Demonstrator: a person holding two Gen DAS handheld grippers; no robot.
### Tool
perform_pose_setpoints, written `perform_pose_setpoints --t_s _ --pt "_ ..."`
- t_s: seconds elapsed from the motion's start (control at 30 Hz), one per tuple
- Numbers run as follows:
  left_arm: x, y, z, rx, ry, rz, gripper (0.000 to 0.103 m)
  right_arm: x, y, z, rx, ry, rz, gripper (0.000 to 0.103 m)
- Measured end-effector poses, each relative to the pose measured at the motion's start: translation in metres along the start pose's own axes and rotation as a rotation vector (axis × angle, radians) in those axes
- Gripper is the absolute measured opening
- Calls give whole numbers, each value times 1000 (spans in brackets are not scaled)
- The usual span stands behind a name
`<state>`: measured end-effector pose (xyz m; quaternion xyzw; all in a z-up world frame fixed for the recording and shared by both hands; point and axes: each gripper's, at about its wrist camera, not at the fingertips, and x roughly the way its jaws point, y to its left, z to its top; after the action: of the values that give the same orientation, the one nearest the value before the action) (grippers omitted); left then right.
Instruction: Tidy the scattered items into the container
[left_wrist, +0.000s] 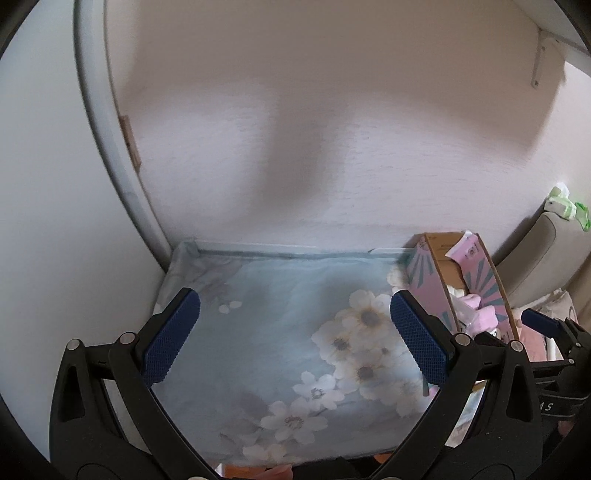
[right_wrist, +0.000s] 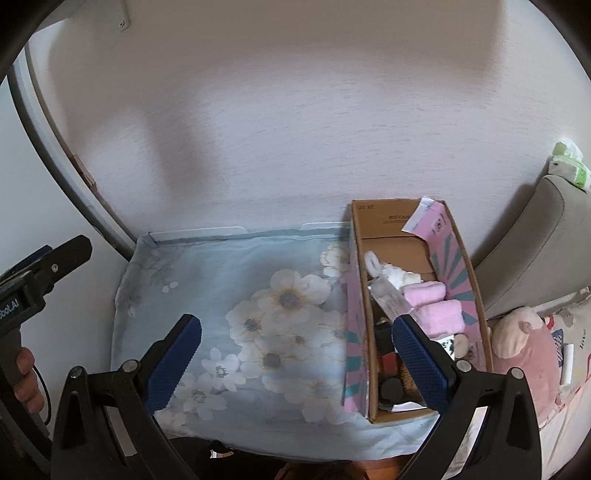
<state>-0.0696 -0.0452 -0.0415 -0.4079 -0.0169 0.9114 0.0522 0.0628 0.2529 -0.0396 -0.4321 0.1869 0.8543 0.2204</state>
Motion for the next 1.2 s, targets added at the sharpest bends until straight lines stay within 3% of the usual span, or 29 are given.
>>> perform_pose_setpoints --t_s 1.2 --pt "-5 19 -14 -42 -8 0 103 -4 21 -1 -37 -29 -43 102"
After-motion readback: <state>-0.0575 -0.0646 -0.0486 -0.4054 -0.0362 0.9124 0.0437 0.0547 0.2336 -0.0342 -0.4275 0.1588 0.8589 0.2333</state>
